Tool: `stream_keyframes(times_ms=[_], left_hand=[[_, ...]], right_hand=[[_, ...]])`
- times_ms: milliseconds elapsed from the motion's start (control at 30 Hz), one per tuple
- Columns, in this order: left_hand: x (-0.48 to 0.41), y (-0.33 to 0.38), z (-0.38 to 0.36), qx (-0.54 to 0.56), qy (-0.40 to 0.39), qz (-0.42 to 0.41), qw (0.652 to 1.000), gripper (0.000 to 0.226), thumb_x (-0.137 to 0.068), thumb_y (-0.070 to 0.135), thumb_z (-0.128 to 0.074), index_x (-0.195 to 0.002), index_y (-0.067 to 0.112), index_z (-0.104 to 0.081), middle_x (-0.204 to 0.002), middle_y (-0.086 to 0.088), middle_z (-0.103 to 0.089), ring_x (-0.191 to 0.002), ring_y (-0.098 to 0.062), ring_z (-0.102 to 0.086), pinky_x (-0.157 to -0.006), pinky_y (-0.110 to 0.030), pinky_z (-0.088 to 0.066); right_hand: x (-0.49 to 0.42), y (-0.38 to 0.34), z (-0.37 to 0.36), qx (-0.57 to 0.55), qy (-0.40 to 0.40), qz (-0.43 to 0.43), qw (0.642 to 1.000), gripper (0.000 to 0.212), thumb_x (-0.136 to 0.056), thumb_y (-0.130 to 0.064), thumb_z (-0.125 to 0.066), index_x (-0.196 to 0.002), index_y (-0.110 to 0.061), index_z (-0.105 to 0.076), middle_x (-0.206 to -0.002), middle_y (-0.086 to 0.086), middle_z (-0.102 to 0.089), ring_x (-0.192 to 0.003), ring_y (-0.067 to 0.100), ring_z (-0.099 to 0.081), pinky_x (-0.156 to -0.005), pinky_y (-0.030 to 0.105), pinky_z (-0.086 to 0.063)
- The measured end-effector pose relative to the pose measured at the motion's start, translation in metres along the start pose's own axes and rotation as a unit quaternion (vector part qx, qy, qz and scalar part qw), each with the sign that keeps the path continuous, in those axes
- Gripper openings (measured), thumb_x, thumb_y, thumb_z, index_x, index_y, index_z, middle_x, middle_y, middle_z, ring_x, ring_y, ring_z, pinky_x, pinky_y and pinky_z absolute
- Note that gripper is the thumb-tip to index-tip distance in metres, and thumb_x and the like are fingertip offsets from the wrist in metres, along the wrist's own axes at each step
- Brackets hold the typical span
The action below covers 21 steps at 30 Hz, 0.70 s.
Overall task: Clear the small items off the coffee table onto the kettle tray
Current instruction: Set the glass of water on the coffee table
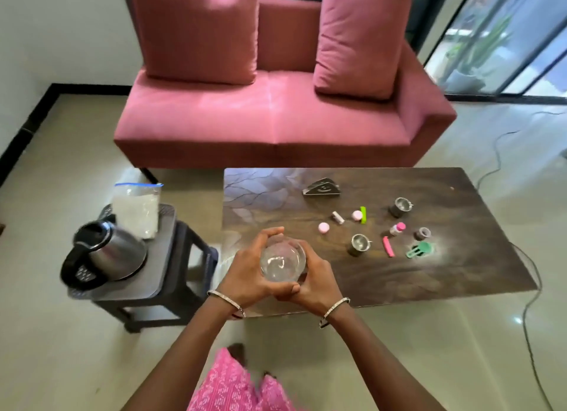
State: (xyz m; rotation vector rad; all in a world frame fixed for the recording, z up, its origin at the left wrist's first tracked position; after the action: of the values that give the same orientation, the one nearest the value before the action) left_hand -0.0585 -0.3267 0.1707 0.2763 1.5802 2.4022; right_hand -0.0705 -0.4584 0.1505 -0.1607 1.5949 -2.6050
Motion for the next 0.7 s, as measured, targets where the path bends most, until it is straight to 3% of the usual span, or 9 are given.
stream_keyframes(times_ms=[100,200,267,400,567,700], left_hand=[[-0.028,0.022,-0.037,-0.009,-0.025,-0.013,1.0,0.111,-0.046,0.048,-0.093,-0.14,0.028,-0.037,-0.127,0.016,-0.055,-0.115,0.01,-0.051,-0.097,-0.006,-0.04],[-0.055,0.038,-0.069,-0.001,-0.049,-0.023,0.999,0.107,-0.048,0.045,-0.094,-0.138,0.025,-0.039,-0.125,0.013,-0.058,-0.113,0.001,-0.057,-0.097,-0.013,-0.045],[-0.075,0.046,-0.089,0.011,-0.064,-0.027,0.998,0.103,-0.049,0.043,-0.093,-0.135,0.026,-0.04,-0.121,0.017,-0.058,-0.109,0.007,-0.057,-0.091,-0.007,-0.044],[-0.115,0.055,-0.129,0.046,-0.084,-0.021,0.995,0.095,-0.054,0.037,-0.093,-0.134,0.025,-0.044,-0.125,0.015,-0.058,-0.112,0.01,-0.055,-0.089,-0.002,-0.041],[-0.179,0.069,-0.173,0.06,-0.101,-0.019,0.993,0.081,-0.058,0.033,-0.092,-0.128,0.024,-0.052,-0.122,0.013,-0.063,-0.113,0.0,-0.06,-0.094,-0.012,-0.047],[-0.229,0.072,-0.2,0.068,-0.105,-0.004,0.992,0.082,-0.056,0.031,-0.093,-0.128,0.022,-0.054,-0.122,0.011,-0.064,-0.112,0.0,-0.06,-0.094,-0.009,-0.045]], right_hand=[[0.004,0.016,0.049,-0.001,0.043,-0.018,0.999,0.083,-0.049,-0.025,-0.092,-0.124,-0.028,-0.057,-0.111,-0.013,-0.071,-0.102,0.003,-0.068,-0.086,0.033,-0.057],[0.002,0.029,0.091,-0.003,0.079,-0.033,0.996,0.079,-0.047,-0.035,-0.088,-0.119,-0.03,-0.058,-0.108,-0.021,-0.07,-0.099,-0.005,-0.066,-0.084,0.017,-0.054],[-0.003,0.04,0.12,-0.002,0.106,-0.04,0.994,0.081,-0.046,-0.041,-0.085,-0.121,-0.026,-0.058,-0.109,-0.019,-0.07,-0.1,-0.008,-0.064,-0.083,0.008,-0.048],[-0.018,0.065,0.173,0.019,0.145,-0.048,0.988,0.078,-0.051,-0.029,-0.093,-0.121,-0.025,-0.058,-0.11,-0.018,-0.067,-0.103,-0.011,-0.061,-0.087,0.003,-0.043],[-0.049,0.106,0.232,0.019,0.176,-0.076,0.981,0.083,-0.05,-0.024,-0.096,-0.123,-0.024,-0.056,-0.113,-0.016,-0.068,-0.103,-0.003,-0.065,-0.087,0.022,-0.055],[-0.082,0.135,0.27,0.027,0.173,-0.097,0.98,0.084,-0.049,-0.025,-0.095,-0.123,-0.026,-0.055,-0.113,-0.013,-0.068,-0.104,0.004,-0.066,-0.089,0.037,-0.057]])
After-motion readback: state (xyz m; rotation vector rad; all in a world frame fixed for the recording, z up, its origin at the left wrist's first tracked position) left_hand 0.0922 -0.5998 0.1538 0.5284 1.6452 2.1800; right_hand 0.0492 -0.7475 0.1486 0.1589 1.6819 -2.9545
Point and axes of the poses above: each hand's wrist, its own x-axis away from the middle knuckle, its own z-axis out of the back of the hand, y = z × x, the point moved 9 cm from there along -x, towards the middle knuckle
